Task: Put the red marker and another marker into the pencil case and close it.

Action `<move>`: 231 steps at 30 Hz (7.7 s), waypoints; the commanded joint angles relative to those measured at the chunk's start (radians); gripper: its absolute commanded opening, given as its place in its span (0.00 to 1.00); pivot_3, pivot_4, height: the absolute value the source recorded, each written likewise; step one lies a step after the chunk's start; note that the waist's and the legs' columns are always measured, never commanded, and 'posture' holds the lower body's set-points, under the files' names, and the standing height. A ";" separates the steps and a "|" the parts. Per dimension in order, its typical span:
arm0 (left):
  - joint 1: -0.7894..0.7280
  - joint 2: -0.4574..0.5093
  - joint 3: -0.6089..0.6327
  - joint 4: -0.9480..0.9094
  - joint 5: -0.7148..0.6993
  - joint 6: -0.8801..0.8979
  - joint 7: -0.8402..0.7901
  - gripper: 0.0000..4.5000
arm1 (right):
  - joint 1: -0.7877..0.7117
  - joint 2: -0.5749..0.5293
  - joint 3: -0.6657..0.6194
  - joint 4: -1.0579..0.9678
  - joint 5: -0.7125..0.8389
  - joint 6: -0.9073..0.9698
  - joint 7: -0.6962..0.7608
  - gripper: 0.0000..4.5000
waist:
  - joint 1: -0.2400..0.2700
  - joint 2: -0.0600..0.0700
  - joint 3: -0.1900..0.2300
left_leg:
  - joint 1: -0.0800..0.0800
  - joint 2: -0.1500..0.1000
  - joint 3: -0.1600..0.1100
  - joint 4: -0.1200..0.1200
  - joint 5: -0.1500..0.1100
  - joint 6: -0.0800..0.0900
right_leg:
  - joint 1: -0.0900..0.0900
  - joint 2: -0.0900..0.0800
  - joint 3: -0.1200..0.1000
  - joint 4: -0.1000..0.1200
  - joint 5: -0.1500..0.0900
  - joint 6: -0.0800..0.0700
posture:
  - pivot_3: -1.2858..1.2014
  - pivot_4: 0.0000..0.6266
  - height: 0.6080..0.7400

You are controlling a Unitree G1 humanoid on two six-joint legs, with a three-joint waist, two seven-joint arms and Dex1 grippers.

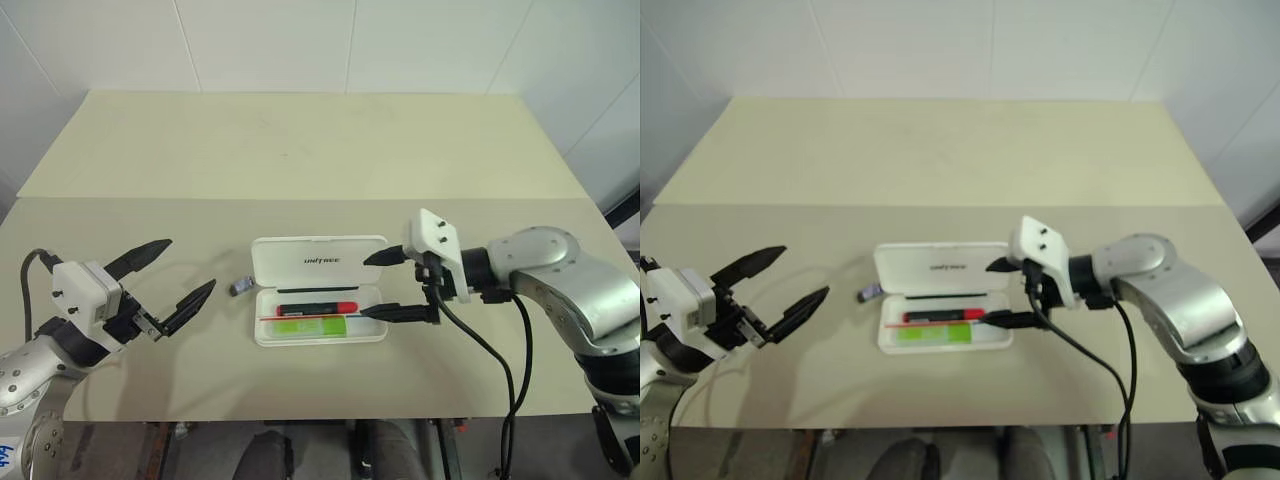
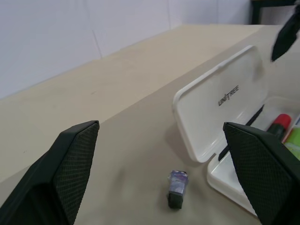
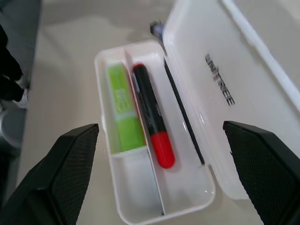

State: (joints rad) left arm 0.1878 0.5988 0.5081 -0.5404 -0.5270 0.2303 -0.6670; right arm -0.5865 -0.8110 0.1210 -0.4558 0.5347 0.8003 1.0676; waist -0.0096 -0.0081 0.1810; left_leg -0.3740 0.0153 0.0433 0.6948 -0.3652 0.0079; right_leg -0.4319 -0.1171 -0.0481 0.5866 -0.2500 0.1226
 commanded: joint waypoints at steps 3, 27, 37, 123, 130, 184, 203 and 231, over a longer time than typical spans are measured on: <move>0.017 -0.007 0.005 -0.007 0.018 -0.015 0.029 1.00 | 0.075 0.040 -0.127 -0.083 0.070 -0.102 -0.024 1.00 | 0.007 0.000 0.000 | 0.002 0.000 0.000 0.000 0.000 -0.001 | 0.001 0.001 -0.001 0.000 0.000 0.000 | 0.52 0.24 1.00; -0.074 -0.142 -0.190 0.235 0.097 -0.188 0.007 1.00 | 0.468 0.050 -0.151 -0.181 -0.021 -0.366 -0.082 1.00 | 0.009 -0.002 -0.001 | 0.005 0.001 0.000 0.004 0.000 -0.002 | 0.004 0.001 -0.001 0.004 0.001 -0.002 | 0.52 0.24 1.00; -0.111 -0.101 -0.234 0.322 0.113 -0.144 -0.035 1.00 | 0.481 0.052 -0.156 -0.168 -0.041 -0.380 -0.121 1.00 | 0.011 -0.002 -0.001 | 0.005 0.000 0.000 0.004 0.000 -0.001 | 0.004 0.001 -0.001 0.004 0.001 -0.002 | 0.52 0.24 1.00; -0.897 0.023 -0.414 0.666 0.097 -0.098 -0.356 0.08 | 0.557 0.004 -0.260 -0.238 -0.046 -0.288 -0.238 1.00 | 0.033 -0.003 -0.001 | 0.003 -0.002 0.009 0.006 0.005 0.000 | 0.005 0.003 -0.002 0.005 0.004 -0.001 | 0.52 0.24 1.00; -0.887 -0.037 -0.467 0.483 0.034 0.038 -0.351 0.08 | 0.716 -0.008 -0.393 -0.241 -0.027 -0.370 -0.160 1.00 | 0.036 -0.004 0.000 | 0.003 -0.002 0.008 0.007 0.005 0.000 | 0.005 0.003 -0.001 0.005 0.004 -0.001 | 0.52 0.24 1.00; -0.674 -0.243 -0.848 0.465 0.240 -0.013 -0.409 0.08 | 1.218 0.193 -0.766 -0.183 0.139 -0.659 -0.011 1.00 | 0.036 -0.003 -0.001 | 0.008 -0.003 -0.004 0.008 0.009 0.003 | 0.009 0.003 0.001 0.005 0.008 -0.005 | 0.52 0.24 1.00; -0.699 -0.238 -0.843 0.507 0.330 0.005 -0.349 0.08 | 1.282 0.240 -0.759 -0.104 0.127 -0.756 0.057 1.00 | 0.036 -0.002 -0.001 | 0.008 -0.003 -0.004 0.007 0.010 0.003 | 0.009 0.003 0.001 0.005 0.008 -0.005 | 0.52 0.24 1.00; -0.751 -0.250 -0.867 0.553 0.365 -0.031 -0.388 0.08 | 1.289 0.261 -0.715 -0.108 0.113 -0.780 0.009 1.00 | 0.036 -0.001 -0.002 | 0.008 -0.003 -0.004 0.007 0.010 0.003 | 0.009 0.003 0.001 0.005 0.008 -0.006 | 0.52 0.24 1.00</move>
State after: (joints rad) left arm -0.5406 0.3555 -0.3617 0.0406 -0.1504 0.2126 -1.0426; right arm 0.6963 -0.5520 -0.5936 -0.5376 0.6372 0.0230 1.0875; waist 0.0266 -0.0092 0.1791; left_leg -0.3657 0.0128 0.0391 0.7015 -0.3555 0.0107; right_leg -0.4231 -0.1144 -0.0473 0.5913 -0.2421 0.1170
